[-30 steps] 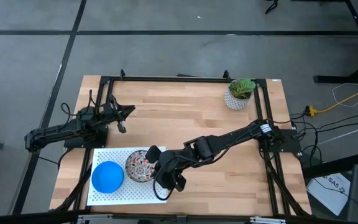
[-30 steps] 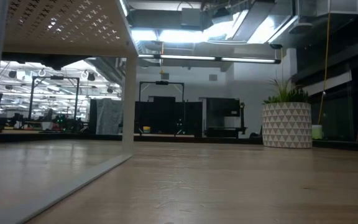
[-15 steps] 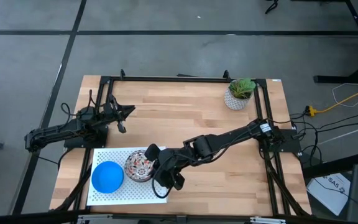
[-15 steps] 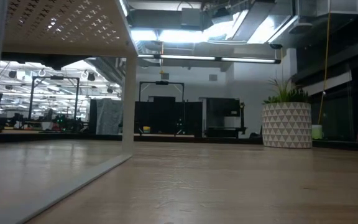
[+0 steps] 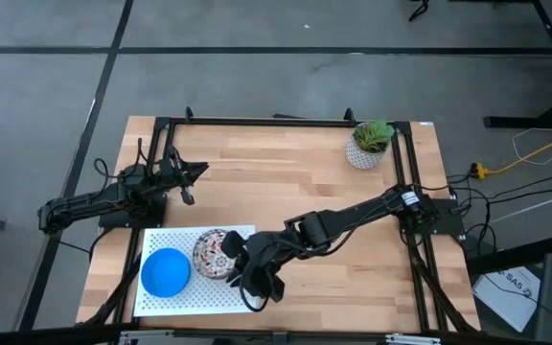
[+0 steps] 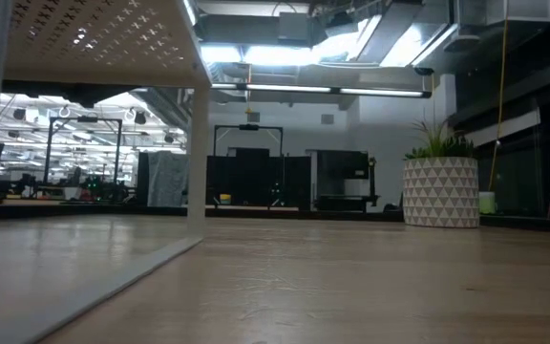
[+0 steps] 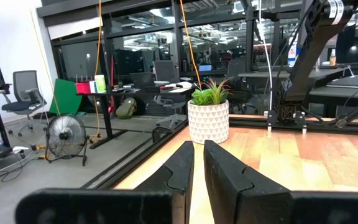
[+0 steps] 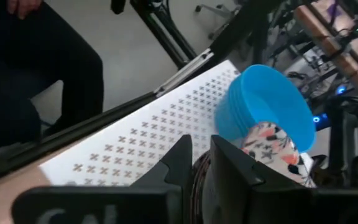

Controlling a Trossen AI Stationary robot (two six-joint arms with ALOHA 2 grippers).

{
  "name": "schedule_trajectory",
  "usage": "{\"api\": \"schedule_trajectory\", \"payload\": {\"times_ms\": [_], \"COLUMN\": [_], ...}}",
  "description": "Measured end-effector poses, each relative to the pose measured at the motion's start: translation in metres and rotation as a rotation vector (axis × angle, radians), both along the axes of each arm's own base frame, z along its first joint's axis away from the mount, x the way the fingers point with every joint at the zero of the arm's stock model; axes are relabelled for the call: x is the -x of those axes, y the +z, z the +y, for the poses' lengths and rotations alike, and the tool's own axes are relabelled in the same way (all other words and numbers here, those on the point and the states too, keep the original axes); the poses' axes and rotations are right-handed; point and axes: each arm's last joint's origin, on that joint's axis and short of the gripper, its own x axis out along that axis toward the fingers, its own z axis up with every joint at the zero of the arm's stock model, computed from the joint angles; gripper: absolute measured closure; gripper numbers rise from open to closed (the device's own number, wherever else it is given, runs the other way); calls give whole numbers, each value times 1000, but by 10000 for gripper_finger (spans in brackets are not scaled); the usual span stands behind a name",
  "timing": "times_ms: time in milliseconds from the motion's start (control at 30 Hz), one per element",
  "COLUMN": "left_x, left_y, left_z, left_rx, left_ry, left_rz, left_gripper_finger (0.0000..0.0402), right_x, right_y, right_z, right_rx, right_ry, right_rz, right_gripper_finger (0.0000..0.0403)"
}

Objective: Pick & Place Mini bowls
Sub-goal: Stack the orange patterned bowl on top of the stacked orange patterned bowls on the shelf

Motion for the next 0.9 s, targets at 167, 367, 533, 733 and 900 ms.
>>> {"api": "schedule_trajectory", "payload": {"times_ms": [167, 367, 533, 733, 900], "left_x": [0, 0, 0, 0, 0], "left_y": [0, 0, 0, 0, 0], "left_z": [0, 0, 0, 0, 0], "left_rx": [0, 0, 0, 0, 0], "left_ry": [0, 0, 0, 0, 0], "left_rz": [1, 1, 0, 0, 0], "left_gripper_finger": [370, 370, 370, 370, 370], "right_x": [-1, -2, -4, -7, -14], "right_y": [2, 2, 2, -4, -15], "right_z": [-1, -3, -6, -9, -11], "right_rx": [-6, 1, 26, 14, 23], "right_ry": [-6, -26, -85, -96, -104], "right_rz": [-22, -21, -31, -5, 20], "right_gripper_finger": [343, 343, 343, 345, 371]}}
